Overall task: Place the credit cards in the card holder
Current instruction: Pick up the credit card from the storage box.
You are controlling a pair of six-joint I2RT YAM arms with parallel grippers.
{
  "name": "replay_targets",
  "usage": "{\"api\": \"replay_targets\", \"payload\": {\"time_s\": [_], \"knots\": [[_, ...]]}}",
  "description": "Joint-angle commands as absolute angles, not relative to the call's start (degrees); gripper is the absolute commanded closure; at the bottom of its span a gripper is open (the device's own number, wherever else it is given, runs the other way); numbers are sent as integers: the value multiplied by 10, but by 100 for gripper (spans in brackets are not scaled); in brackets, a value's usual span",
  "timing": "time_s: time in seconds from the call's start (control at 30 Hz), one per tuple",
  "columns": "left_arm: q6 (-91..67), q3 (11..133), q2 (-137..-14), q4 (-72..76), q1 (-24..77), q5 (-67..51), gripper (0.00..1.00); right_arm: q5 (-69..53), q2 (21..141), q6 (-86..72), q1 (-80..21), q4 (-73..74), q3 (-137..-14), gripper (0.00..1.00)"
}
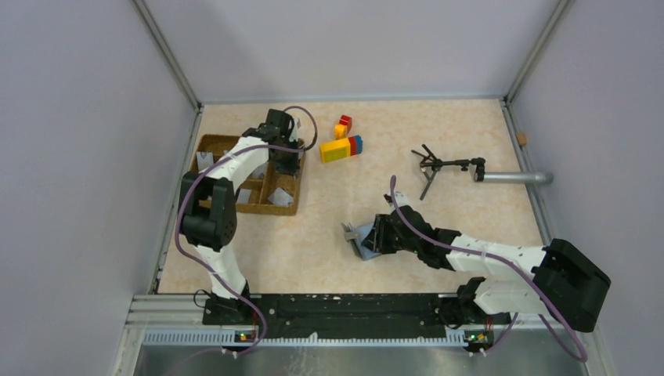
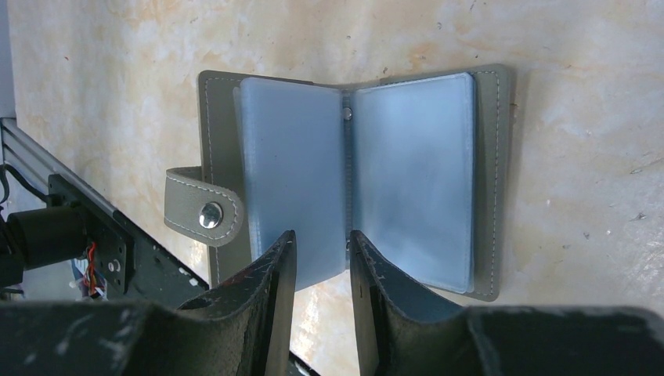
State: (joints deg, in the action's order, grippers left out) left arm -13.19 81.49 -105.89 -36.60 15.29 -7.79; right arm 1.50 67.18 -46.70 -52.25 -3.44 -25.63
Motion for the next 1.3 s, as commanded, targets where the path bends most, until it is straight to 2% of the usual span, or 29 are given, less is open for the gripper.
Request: {"api": "replay_targets", "payload": {"time_s": [0.0,0.4,0.5,0.87,1.03,1.27], "knots": [[-120,831,-1024,-370,152,-61,91,25,662,-470,-517,-45,-276,69],[-107,832,-1009,-377,152,-28,94,26,662,-470,-518,-42,-276,69],[-106,833,-1004,-378,152,-24,100,27,662,-470,-517,-42,-275,69],[-99,810,-962,-365,152,-7,100,24,665,-468,-517,-42,-278,69],[-102,781,-900,-331,152,31,100,28,656,-460,-517,-28,-288,69],[-124,721,-788,-290,152,4,100,18,654,-443,-518,-23,-302,69]]}}
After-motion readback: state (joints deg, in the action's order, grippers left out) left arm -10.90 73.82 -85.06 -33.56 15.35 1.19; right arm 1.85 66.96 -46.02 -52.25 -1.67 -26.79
